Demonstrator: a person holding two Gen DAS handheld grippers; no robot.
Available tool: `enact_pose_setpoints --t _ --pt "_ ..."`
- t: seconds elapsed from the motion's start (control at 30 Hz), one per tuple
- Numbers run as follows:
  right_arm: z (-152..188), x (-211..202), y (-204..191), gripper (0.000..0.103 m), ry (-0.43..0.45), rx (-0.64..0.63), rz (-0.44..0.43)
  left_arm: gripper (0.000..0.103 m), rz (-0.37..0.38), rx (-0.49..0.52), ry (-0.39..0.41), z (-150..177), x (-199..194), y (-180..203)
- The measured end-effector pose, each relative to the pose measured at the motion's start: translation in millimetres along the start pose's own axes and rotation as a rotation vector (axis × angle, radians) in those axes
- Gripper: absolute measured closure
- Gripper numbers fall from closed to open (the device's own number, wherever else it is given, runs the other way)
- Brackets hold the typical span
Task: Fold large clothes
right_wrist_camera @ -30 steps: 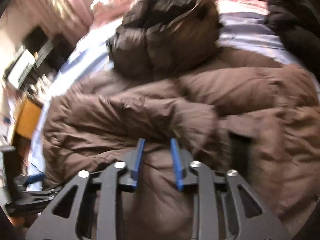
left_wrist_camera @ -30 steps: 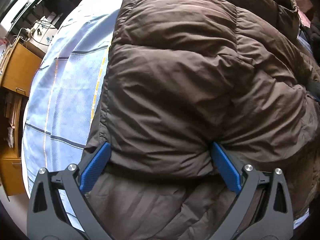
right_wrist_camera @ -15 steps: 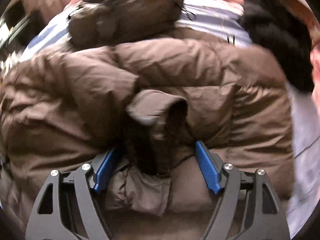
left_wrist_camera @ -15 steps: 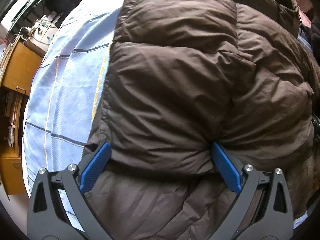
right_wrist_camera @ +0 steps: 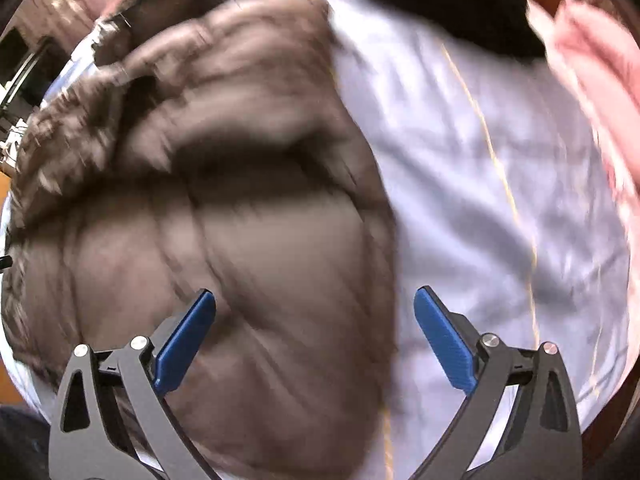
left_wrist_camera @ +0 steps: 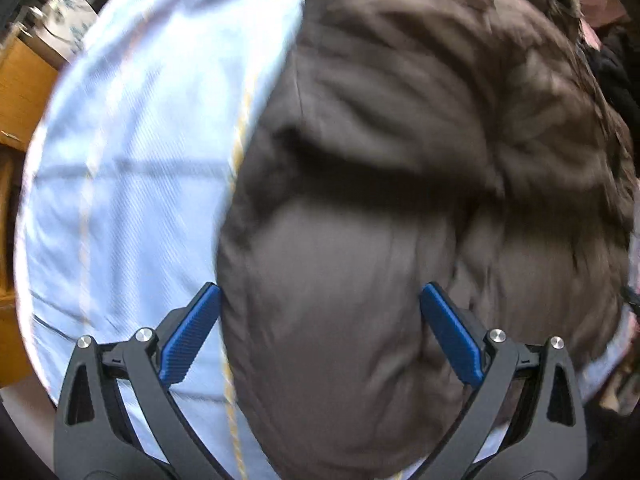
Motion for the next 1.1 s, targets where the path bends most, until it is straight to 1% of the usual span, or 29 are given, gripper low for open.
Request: enact_pose_setpoints --t 0.03,0.07,0.1,0.13,0.17,0.2,0.23,0.27,0.3,0.33,0.43,0.5,0.53,0.6,0.63,0.67,0.7,0.73,0.77,0.8,0.83,0.87,0.9,0.93,0.97,1.0,1.03,1.07,1.1 --pt "8 5 7 0.002 -0.02 0.013 -0.015 0.002 0.005 0.01 -0.011 6 4 2" --pt "18 14 15 0.001 -0.045 0.047 -0.063 0.002 0.016 0.016 -0.019 14 10 5" --pt "26 22 23 0.001 -0.064 0.108 -0.137 0.003 0.024 0.008 -0.015 18 12 6" --pt "31 28 28 0.004 -0.08 0.163 -0.196 0.006 0.027 0.0 -0.009 19 13 6" --pt "35 35 30 0.011 -0.1 0.238 -0.284 0.024 0.04 -0.001 0.001 21 12 9" --pt "36 36 26 0.034 -0.095 0.252 -0.338 0.046 0.076 0.004 0.005 23 7 12" --pt "35 33 20 0.058 -0.084 0.234 -0.353 0.057 0.097 0.001 0.009 26 2 14" --pt "33 28 10 0.07 -0.069 0.196 -0.352 0.073 0.123 -0.003 0.013 28 -5 17" --pt "32 22 2 0.083 -0.06 0.188 -0.367 0.08 0.128 0.004 0.018 30 -11 21" --pt "31 18 0 0.089 -0.055 0.195 -0.373 0.081 0.115 0.023 0.025 34 -16 23" --pt "37 -1 -4 0.093 -0.045 0.218 -0.371 0.083 0.093 0.062 0.02 49 -20 22" --pt "43 -8 -6 0.093 -0.067 0.215 -0.366 0.083 0.077 0.065 0.007 63 -20 16" --pt "38 -7 -4 0.093 -0.086 0.21 -0.361 0.083 0.046 0.088 0.008 74 -21 15" --pt "49 -7 -5 0.093 -0.142 0.199 -0.351 0.081 -0.031 0.14 0.003 92 -19 15" --pt "59 -3 -10 0.089 -0.174 0.179 -0.319 0.078 -0.056 0.152 -0.003 98 -17 16" --pt "64 2 -12 0.086 -0.194 0.16 -0.287 0.071 -0.082 0.16 -0.01 104 -14 17" --pt "65 7 -12 0.079 -0.202 0.158 -0.263 0.062 -0.094 0.157 -0.009 106 -14 17" --pt "60 8 -7 0.068 -0.195 0.184 -0.254 0.055 -0.115 0.131 0.011 103 -19 12" --pt "51 4 1 0.06 -0.167 0.233 -0.241 0.038 -0.141 0.103 0.032 96 -26 7" --pt "40 -6 14 0.042 -0.099 0.289 -0.207 0.016 -0.193 0.058 0.072 89 -37 -2" --pt "31 -17 24 0.029 -0.031 0.326 -0.161 0.008 -0.271 -0.013 0.133 83 -53 -17" --pt "21 -35 37 0.029 0.066 0.367 -0.07 0.006 -0.313 -0.072 0.176 80 -65 -28" --pt "11 -52 44 0.029 0.157 0.39 0.023 0.008 -0.337 -0.152 0.228 75 -80 -39" --pt "3 -63 44 0.031 0.214 0.387 0.047 0.009 -0.302 -0.228 0.298 70 -99 -46" --pt "-11 -71 35 0.035 0.272 0.353 0.013 0.016 -0.231 -0.255 0.352 64 -113 -46" --pt "-20 -73 18 0.042 0.294 0.315 -0.033 0.026 -0.131 -0.248 0.405 55 -128 -38" --pt "-38 -72 -4 0.048 0.311 0.243 -0.088 0.032 -0.054 -0.201 0.439 40 -139 -20" --pt "-51 -69 -29 0.051 0.32 0.17 -0.104 0.041 -0.022 -0.153 0.463 31 -146 -4" --pt "-54 -65 -45 0.056 0.326 0.113 -0.104 0.046 -0.02 -0.094 0.487 23 -151 22"
Point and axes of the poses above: each gripper's, at about its wrist camera, not at the fingertips, and x roughly the way its jaws point, y to its right, z to its underside, the point moved 2 cm from there along x, roughly the way its jaws point, and after that the axes turned 13 degrees about -z, right-handed, at the moved point
